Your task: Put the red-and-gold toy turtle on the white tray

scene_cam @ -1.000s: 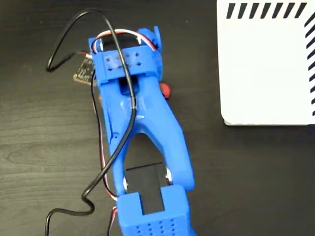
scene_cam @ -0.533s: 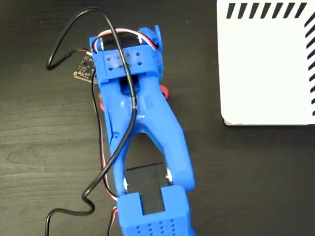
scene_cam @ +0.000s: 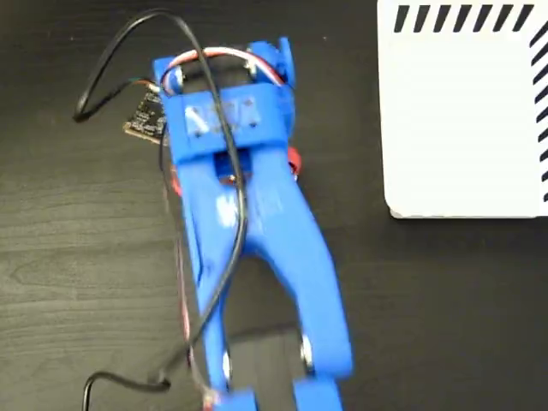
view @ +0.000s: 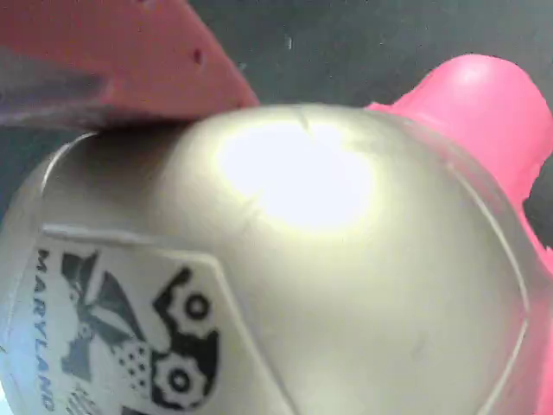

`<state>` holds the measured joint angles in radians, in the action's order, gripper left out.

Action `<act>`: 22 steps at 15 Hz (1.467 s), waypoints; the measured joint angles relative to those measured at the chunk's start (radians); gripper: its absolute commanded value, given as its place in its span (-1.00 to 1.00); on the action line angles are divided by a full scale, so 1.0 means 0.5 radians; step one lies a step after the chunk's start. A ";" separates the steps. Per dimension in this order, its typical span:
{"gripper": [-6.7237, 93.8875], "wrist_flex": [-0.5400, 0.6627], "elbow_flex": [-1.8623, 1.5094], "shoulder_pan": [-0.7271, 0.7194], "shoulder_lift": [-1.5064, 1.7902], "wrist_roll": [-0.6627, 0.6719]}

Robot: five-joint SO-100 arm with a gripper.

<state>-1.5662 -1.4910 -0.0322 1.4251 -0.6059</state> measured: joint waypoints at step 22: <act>-0.86 -0.101 1.111 1.273 -0.595 0.442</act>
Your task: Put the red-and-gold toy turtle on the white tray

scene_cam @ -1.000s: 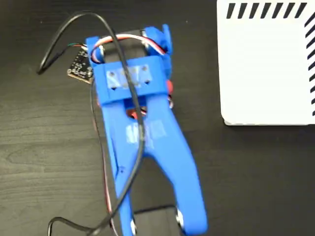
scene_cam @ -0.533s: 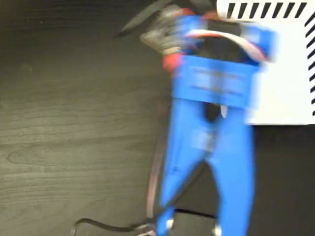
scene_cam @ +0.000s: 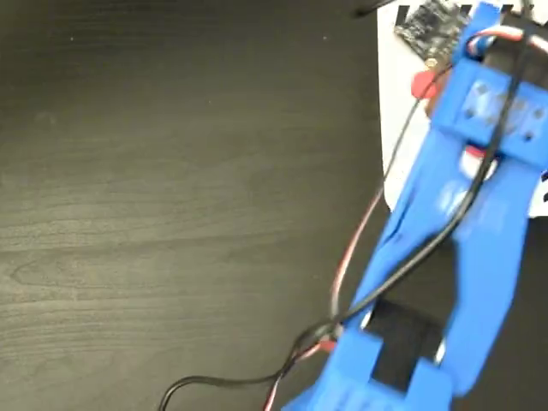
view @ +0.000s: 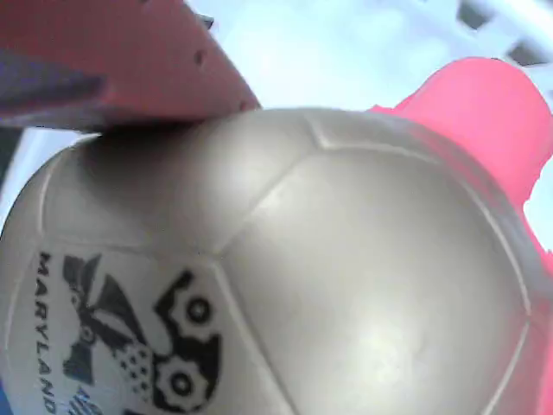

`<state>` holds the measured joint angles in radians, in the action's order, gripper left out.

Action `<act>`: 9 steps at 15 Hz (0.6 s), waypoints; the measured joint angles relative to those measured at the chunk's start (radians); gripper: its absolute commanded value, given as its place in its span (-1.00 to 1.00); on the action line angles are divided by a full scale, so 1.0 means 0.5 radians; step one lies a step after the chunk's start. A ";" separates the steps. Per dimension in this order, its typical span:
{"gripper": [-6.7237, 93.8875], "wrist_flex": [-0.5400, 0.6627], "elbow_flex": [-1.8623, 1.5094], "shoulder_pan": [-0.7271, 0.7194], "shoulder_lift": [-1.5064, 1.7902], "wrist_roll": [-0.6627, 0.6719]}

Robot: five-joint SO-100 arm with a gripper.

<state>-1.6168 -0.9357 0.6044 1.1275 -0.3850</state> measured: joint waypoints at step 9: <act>-0.86 0.006 0.132 0.009 -0.291 0.055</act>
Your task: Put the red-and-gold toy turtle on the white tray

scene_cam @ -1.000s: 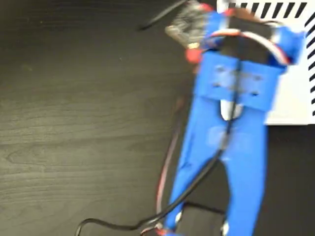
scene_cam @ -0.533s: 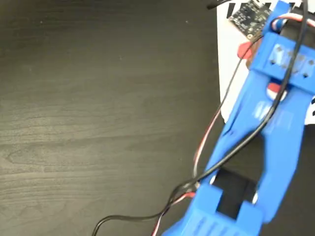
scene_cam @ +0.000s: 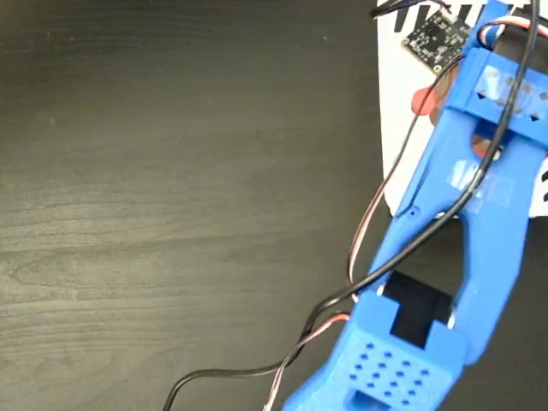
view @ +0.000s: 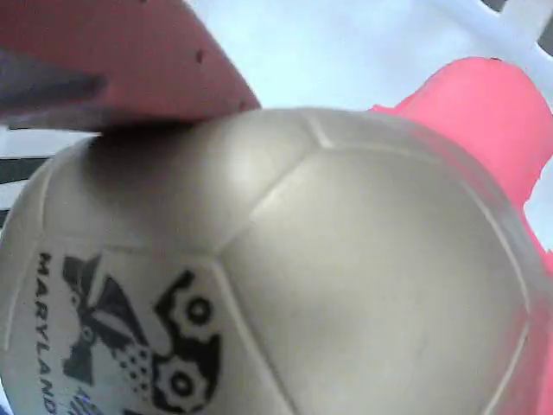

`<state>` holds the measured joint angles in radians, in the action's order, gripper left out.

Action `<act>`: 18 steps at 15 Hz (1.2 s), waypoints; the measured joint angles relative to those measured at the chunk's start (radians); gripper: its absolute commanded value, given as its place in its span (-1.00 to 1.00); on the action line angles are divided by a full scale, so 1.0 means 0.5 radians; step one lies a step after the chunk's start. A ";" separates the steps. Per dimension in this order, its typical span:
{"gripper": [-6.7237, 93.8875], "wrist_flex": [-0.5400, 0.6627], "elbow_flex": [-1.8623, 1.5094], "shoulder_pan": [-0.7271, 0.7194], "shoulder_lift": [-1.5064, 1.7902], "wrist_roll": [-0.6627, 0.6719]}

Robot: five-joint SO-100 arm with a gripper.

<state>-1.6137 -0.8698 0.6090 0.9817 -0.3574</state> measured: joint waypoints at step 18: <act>0.20 0.000 0.046 -0.015 -0.089 0.046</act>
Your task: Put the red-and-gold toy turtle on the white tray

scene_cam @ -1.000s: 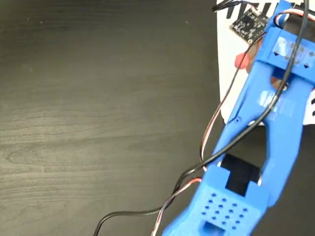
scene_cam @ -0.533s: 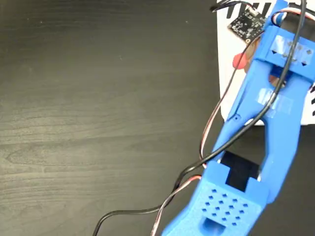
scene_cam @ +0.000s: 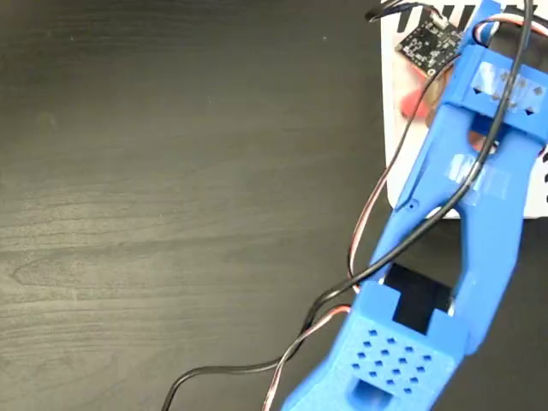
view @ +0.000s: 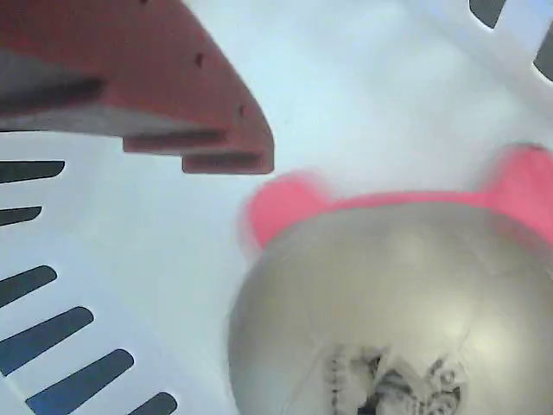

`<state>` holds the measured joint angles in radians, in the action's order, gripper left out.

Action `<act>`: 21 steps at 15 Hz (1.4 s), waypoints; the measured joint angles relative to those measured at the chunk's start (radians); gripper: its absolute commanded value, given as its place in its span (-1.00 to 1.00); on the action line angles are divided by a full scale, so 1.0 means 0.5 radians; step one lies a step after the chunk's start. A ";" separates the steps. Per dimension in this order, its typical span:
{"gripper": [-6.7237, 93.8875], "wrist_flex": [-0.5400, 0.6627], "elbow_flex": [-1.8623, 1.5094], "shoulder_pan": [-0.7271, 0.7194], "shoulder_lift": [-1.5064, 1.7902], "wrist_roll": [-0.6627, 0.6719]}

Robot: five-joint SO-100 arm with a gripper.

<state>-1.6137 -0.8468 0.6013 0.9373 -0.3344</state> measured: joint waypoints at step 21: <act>-0.86 0.703 -1.120 -0.522 1.694 0.153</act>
<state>-1.2625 -1.4067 0.3405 1.7840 -0.2577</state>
